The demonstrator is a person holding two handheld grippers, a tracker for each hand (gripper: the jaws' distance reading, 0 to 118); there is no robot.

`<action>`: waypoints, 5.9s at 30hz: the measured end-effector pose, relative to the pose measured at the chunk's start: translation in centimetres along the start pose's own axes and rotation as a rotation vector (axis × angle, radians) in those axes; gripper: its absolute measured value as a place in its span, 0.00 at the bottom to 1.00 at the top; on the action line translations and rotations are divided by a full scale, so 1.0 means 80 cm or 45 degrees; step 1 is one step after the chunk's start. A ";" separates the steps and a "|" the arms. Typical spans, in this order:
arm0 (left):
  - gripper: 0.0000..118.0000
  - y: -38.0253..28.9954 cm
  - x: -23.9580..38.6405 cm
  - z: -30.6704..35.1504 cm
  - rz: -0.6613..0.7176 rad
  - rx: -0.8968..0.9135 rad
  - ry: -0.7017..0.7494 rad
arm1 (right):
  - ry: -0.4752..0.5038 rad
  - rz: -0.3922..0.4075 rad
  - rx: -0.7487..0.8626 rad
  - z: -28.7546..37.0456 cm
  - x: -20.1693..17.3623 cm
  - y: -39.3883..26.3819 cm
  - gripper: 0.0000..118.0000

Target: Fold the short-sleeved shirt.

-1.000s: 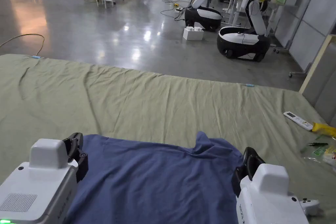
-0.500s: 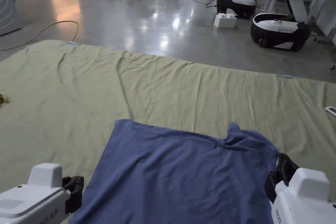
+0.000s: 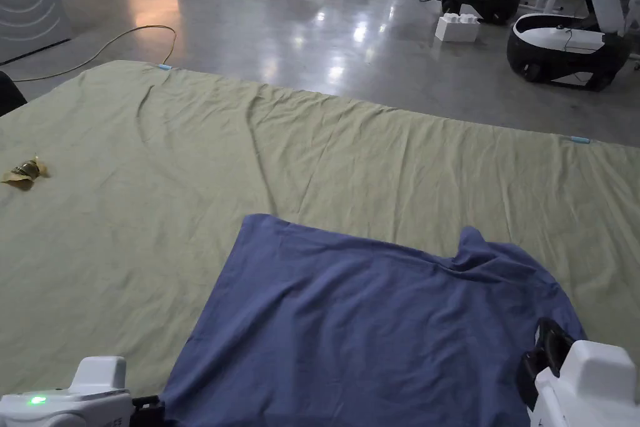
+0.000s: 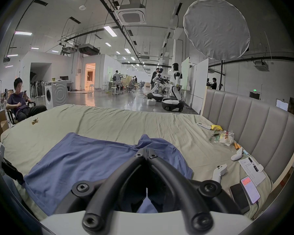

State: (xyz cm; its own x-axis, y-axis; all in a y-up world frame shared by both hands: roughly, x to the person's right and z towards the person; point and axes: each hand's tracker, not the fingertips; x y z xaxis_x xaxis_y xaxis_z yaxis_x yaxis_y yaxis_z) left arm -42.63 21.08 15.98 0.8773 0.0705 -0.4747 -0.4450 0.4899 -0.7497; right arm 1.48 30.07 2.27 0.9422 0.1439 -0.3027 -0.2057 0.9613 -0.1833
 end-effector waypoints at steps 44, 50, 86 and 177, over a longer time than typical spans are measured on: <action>0.05 -0.023 0.022 0.012 -0.110 0.038 -0.130 | 0.039 -0.043 -1.104 0.029 0.101 -0.167 0.07; 0.05 -0.024 0.019 0.024 -0.100 0.083 -0.130 | 0.026 0.031 -1.051 0.044 0.104 -0.156 0.06; 0.05 0.216 0.090 -0.108 -0.092 0.211 -0.078 | 0.048 -0.046 -0.907 -0.249 0.129 -0.082 0.06; 0.05 0.123 0.052 -0.062 -0.170 0.163 -0.146 | -0.175 -0.110 -0.421 -0.081 0.120 -0.059 0.30</action>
State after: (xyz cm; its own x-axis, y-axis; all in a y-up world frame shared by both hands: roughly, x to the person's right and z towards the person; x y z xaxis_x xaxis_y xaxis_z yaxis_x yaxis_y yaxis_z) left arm -44.22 21.85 4.34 0.9450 0.0922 -0.3139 -0.3032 0.6074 -0.7343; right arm 9.82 25.41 -5.82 0.9819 0.1176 -0.1484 -0.1772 0.8464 -0.5021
